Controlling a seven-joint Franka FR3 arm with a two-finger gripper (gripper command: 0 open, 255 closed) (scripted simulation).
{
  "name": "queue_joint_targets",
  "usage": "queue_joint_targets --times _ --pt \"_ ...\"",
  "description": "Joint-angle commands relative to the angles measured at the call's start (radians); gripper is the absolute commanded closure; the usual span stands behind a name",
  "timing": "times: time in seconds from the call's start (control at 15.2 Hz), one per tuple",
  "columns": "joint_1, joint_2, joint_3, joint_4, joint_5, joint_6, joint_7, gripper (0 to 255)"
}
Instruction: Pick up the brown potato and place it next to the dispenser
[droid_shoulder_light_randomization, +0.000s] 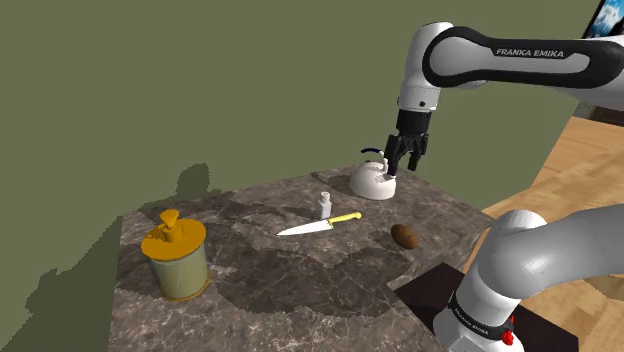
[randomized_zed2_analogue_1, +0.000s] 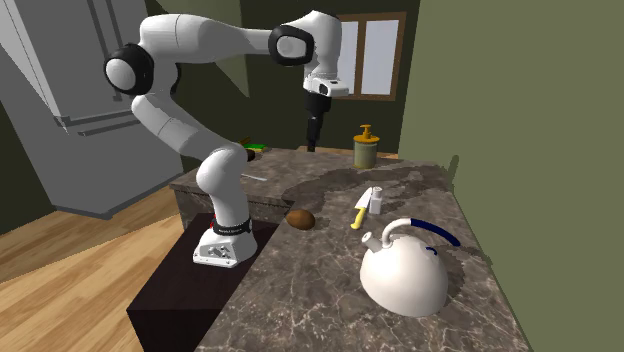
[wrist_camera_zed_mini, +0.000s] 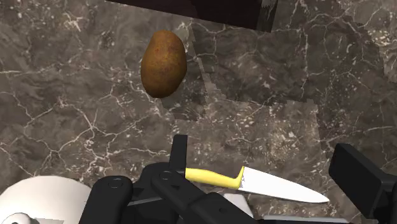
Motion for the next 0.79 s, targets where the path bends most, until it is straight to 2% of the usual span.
queue_joint_targets --times 0.0,0.73 --pt "0.0 0.0 0.0 0.0 0.0 0.0 0.0 0" --pt "-0.061 -0.065 -0.073 -0.37 -0.086 0.254 -0.082 0"
